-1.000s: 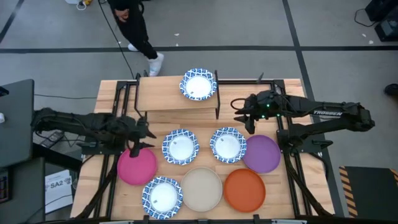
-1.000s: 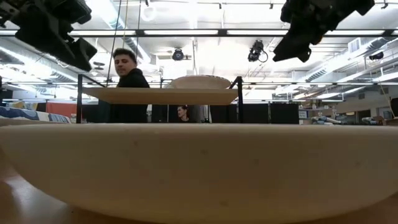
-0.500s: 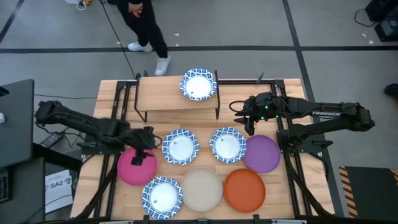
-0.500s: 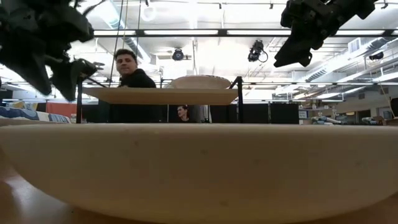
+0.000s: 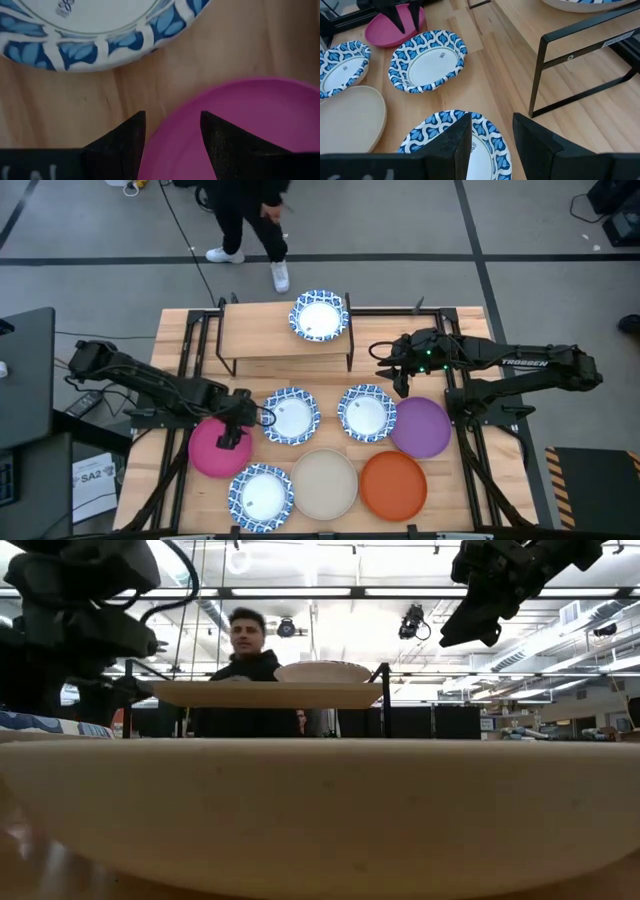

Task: Place and stack plates onto a shelf
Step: Put the pink plate on the shelf

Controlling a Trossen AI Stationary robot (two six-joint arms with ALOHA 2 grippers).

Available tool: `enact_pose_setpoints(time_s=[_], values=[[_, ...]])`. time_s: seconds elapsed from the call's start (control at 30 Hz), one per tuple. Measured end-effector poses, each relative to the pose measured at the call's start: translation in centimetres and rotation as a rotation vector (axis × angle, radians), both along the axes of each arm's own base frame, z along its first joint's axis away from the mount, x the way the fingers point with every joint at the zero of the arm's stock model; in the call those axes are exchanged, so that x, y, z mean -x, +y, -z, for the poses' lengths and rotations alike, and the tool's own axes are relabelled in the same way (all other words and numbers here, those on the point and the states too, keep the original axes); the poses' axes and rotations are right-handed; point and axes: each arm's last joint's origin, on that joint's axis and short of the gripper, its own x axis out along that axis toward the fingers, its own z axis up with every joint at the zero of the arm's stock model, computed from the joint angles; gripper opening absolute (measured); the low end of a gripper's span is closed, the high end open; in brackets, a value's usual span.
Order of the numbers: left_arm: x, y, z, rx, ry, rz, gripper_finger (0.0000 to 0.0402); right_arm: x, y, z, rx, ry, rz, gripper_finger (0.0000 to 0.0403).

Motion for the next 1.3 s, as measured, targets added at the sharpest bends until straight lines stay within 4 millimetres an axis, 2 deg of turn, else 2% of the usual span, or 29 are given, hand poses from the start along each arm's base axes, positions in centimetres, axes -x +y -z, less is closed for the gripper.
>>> enact_pose_setpoints(time_s=[0.47,1.3], values=[[-0.5,-0.1,2.0,-0.026,0.117,-0.001,0.0194,0.0,0.0,0.0,0.0,0.0,0.0,0.0149],[-0.5,-0.1,1.9,-0.022,0.114,0.001,0.008,0.0,0.0,0.0,0.0,0.0,0.0,0.0149]])
